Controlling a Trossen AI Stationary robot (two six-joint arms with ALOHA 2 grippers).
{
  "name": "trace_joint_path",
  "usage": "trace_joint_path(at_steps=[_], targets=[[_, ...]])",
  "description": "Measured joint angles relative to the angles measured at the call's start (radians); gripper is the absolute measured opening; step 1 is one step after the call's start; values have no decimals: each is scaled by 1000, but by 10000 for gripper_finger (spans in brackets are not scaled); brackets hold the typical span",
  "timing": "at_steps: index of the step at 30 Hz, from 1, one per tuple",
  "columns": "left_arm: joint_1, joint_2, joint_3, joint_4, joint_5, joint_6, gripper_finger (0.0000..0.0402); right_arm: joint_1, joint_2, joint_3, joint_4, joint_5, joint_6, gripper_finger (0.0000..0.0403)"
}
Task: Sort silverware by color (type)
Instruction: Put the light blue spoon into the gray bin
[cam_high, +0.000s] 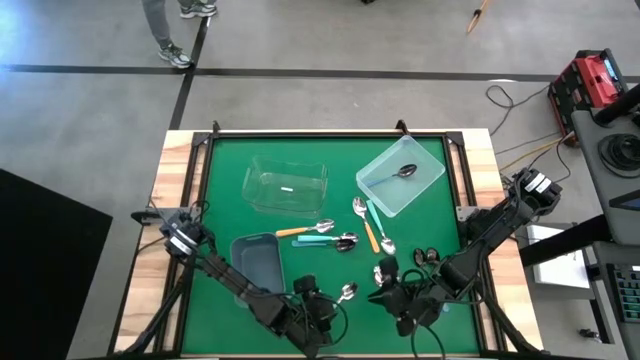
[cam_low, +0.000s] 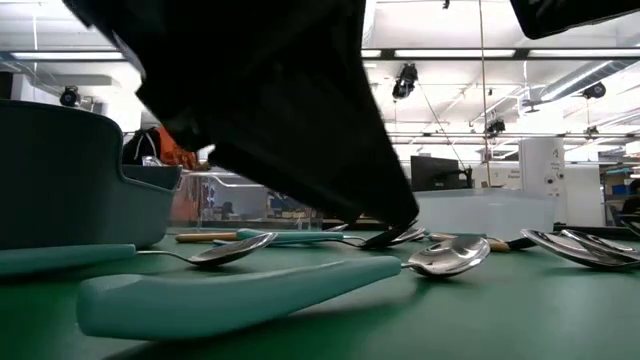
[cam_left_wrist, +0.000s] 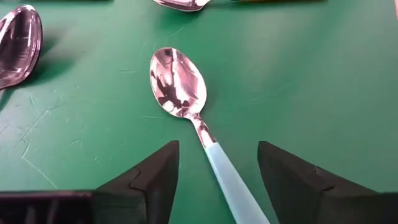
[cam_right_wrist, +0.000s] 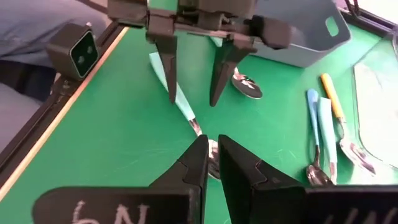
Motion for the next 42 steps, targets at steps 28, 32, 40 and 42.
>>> trace_joint_path(at_steps=[28,32,40,42], targets=[[37,3,-152,271,77,37,182,0,5,0,-1,49,68,28],[38,3,-152,260,74,38,154,0,5,0,0,49,68,28],[43,5,-160,252,57,14,44,0,5,0,0,49,71,28],[43,6,-160,254,42,-18,26,0,5,0,0,49,71,28]])
